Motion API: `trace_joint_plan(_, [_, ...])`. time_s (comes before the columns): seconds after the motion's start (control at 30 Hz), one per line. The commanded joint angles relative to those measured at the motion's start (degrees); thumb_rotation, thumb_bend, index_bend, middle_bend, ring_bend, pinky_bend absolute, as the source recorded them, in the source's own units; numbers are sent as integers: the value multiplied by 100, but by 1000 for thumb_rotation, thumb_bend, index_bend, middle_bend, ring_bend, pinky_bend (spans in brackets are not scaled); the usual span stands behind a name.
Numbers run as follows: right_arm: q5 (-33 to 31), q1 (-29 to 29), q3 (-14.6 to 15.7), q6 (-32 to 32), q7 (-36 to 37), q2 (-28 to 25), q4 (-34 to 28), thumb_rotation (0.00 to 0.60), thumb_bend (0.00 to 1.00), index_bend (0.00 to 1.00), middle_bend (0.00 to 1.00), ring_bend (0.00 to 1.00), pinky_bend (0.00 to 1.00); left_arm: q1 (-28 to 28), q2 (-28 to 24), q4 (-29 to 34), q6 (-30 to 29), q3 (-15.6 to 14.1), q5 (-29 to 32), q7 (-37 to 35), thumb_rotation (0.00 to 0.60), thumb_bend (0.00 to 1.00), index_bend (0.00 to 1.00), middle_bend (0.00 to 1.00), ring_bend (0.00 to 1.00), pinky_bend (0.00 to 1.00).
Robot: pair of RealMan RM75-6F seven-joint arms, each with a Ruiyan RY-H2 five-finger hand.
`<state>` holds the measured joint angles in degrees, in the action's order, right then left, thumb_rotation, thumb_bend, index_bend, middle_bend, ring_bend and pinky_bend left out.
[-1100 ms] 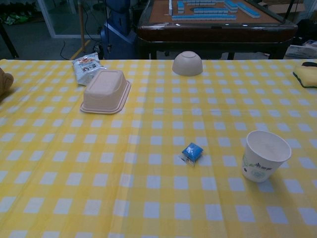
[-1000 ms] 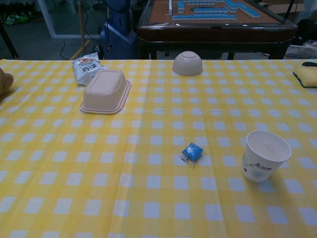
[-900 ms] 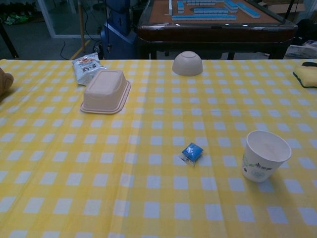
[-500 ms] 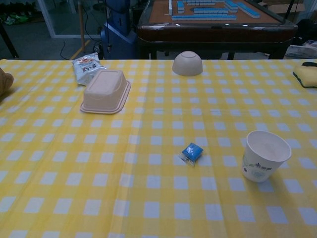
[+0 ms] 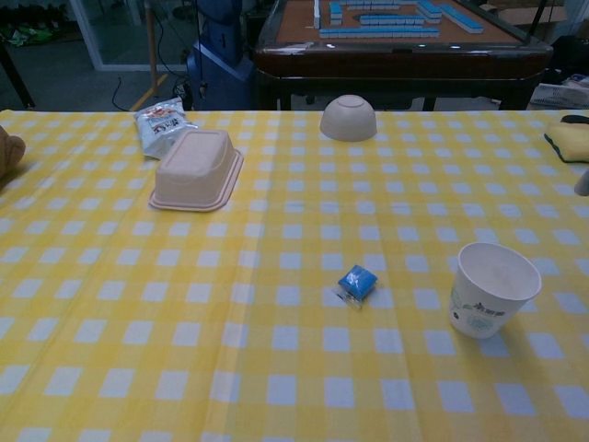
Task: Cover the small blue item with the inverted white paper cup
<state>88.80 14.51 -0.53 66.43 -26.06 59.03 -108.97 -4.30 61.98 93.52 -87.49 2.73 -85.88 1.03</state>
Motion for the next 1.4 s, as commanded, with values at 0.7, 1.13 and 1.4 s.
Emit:
trace_joint_plan(0.7, [-1667,1079,-105,-991,-2387,630,-747,600,0,184,985,1000,1000,32,-87,32,13,35,65,-109,600,171,534,479,380,512])
trace_joint_plan(1.13, [-2311,1573,-12,-1030,-3011,1028,-790,600,0,184,985,1000,1000,67,-122,60,-38,30,25,-153,600,171,534,479,380,512])
trace_joint_plan(1.4, [-2714,1875,9,-961,-3228,1267,-729,600,23,302,985,1000,1000,78,-155,70,-27,37,51,-198,600,171,533,479,380,512])
